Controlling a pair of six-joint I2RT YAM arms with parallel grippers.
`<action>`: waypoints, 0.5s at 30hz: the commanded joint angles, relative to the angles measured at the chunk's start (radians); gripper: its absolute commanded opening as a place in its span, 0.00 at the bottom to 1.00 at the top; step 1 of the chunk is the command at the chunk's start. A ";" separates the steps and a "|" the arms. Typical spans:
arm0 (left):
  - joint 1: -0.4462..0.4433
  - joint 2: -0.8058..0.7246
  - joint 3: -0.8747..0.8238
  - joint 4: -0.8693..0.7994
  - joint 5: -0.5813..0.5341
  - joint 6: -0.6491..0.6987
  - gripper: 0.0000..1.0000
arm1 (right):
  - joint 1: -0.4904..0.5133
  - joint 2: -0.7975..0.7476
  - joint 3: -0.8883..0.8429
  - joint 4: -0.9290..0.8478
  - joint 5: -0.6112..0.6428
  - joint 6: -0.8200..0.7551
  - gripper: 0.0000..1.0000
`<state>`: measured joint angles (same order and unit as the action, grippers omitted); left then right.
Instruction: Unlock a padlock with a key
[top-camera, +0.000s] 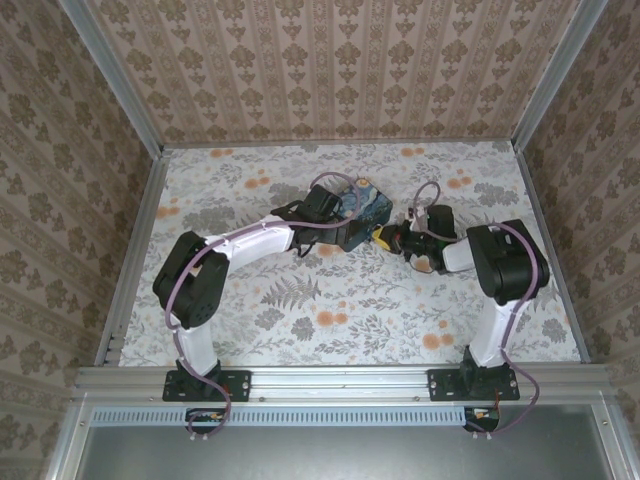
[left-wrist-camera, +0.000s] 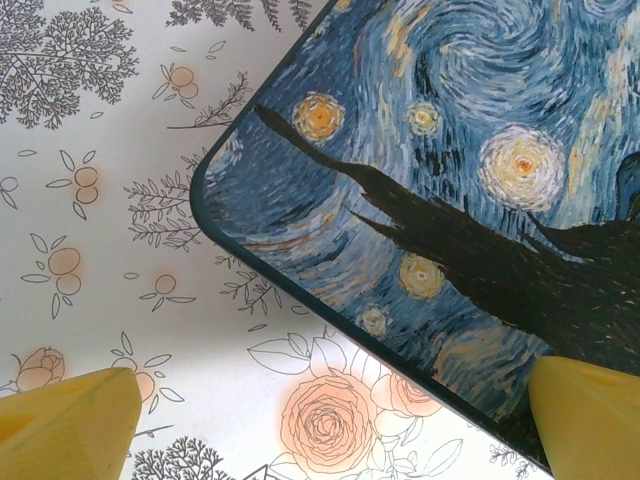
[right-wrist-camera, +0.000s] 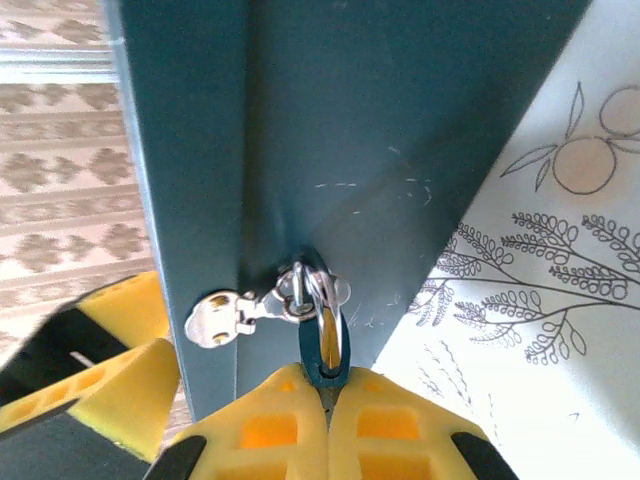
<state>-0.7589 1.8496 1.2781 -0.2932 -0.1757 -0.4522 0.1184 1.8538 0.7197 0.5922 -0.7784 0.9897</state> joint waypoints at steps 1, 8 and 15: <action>0.014 0.078 -0.058 -0.253 -0.058 0.027 0.99 | -0.027 -0.064 0.028 -0.356 0.193 -0.215 0.00; 0.014 0.086 -0.055 -0.258 -0.063 0.029 0.99 | -0.046 0.033 -0.034 -0.058 0.066 -0.099 0.00; 0.014 0.095 -0.056 -0.261 -0.061 0.030 0.99 | -0.075 0.150 -0.068 0.317 -0.039 0.102 0.00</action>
<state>-0.7589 1.8580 1.2839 -0.2859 -0.1711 -0.4522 0.0826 1.9461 0.6811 0.7959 -0.8696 0.9882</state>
